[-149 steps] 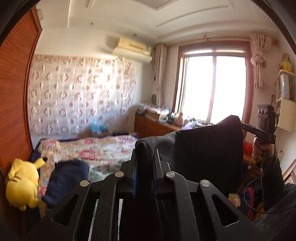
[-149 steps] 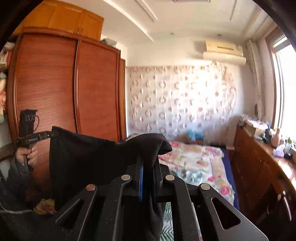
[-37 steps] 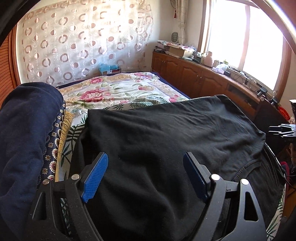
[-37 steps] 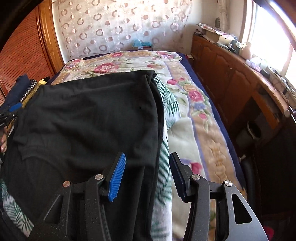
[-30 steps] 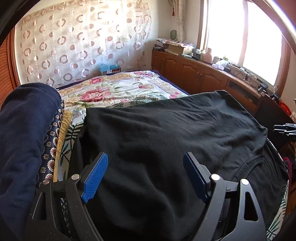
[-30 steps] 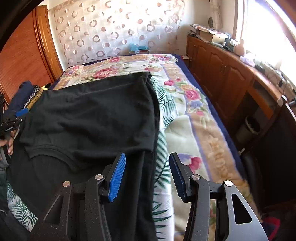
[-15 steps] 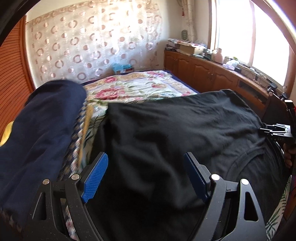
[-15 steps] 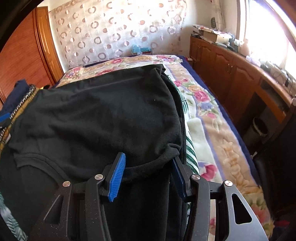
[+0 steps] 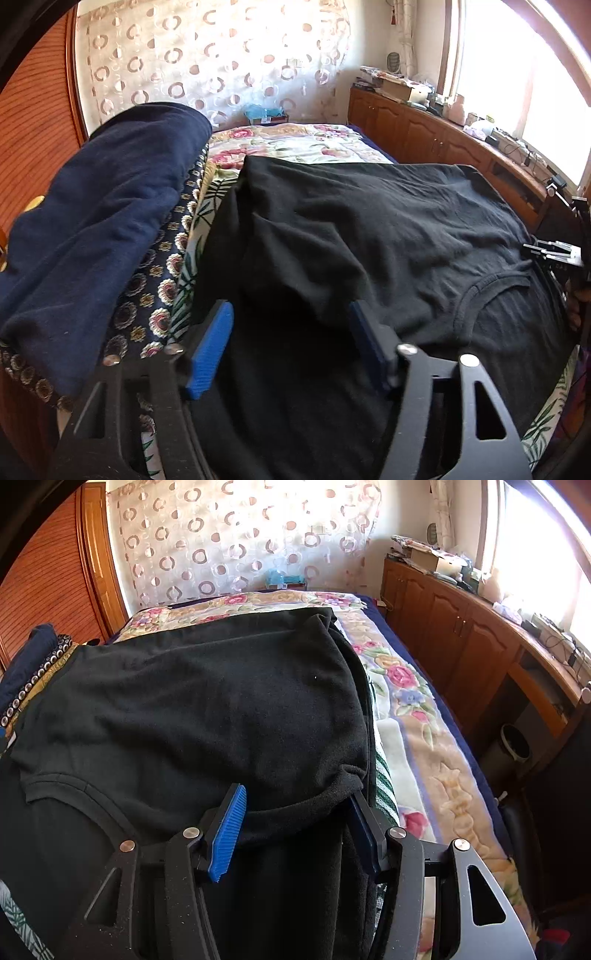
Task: Fold small clothes
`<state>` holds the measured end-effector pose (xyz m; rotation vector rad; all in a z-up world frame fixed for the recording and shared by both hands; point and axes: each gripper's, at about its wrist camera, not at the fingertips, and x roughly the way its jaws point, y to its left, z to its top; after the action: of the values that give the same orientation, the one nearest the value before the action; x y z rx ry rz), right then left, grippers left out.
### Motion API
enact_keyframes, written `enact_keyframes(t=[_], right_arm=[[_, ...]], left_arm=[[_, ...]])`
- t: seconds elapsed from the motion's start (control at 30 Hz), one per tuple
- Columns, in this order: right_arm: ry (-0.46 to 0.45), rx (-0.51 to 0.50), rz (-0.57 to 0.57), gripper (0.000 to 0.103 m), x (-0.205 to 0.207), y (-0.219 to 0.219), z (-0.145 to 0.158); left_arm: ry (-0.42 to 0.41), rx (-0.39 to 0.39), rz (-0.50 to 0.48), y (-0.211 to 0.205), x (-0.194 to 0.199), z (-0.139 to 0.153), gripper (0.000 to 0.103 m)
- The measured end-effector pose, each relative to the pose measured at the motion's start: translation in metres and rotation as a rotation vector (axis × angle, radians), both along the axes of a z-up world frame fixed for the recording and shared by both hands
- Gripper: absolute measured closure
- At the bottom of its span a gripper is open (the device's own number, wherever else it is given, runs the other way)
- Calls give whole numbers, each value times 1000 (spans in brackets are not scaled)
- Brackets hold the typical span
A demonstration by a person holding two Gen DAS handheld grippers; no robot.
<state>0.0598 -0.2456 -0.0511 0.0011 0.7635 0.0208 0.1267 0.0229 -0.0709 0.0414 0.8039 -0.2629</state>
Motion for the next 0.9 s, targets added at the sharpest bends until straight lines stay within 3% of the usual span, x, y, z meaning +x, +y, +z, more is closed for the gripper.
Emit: enact_keyframes(t=[0.33,0.43,0.6,0.63,0.7,0.9], right_arm=[[-2,-1,1,47,0,-1,0],[-2,-3,1,47,1,-1,-1],[-2,-3,2,47,1,-1,0],[-2,-3,2,47,1,-1,-1],[-2,-3,3,47,1,-2,-1],[-3,6,3,47,1,-4,0]], left_arm=[[60,-27,37,-2,31,-10,50],[76,-24,31,-5,35,-15,59],[97,-37,37,-2,39,-22,61],[95,-39,36,-2,38,-22,64],[85,-36,28,-2,35,-20,93],[37,-36,6,-3,25,-8,97]])
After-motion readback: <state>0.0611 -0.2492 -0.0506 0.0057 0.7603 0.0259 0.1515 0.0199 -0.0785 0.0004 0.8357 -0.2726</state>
